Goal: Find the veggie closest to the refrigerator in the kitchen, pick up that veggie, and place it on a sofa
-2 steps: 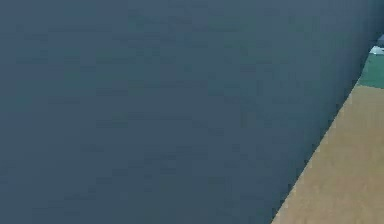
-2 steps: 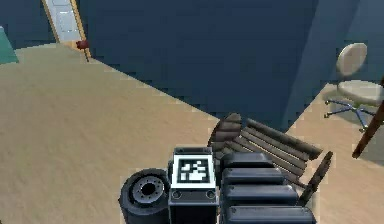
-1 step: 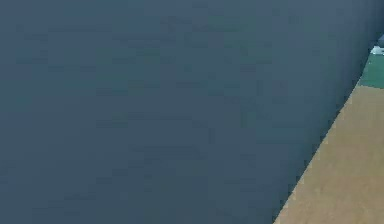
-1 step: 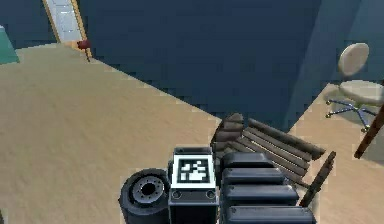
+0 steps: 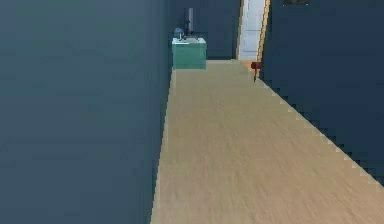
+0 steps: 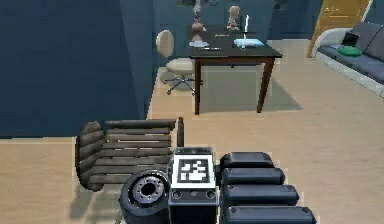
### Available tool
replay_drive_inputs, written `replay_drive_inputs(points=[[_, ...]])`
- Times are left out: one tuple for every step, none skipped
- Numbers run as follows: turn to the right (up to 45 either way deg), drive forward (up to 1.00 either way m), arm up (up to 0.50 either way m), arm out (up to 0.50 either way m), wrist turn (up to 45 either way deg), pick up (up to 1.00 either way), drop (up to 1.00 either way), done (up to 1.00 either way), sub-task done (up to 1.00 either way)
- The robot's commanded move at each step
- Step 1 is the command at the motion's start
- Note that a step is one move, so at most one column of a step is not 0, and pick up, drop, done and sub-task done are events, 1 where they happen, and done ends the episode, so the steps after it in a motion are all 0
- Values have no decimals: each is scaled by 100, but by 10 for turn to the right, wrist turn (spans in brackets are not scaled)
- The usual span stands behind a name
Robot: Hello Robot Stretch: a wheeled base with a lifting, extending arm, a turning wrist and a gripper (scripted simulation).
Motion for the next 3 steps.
replay_drive_inputs(points=[[90, 0, 0, 0, 0, 0, 0, 0, 0], [0, 50, 0, 0, 0, 0, 0, 0, 0], [30, 0, 0, 0, 0, 0, 0, 0, 0]])
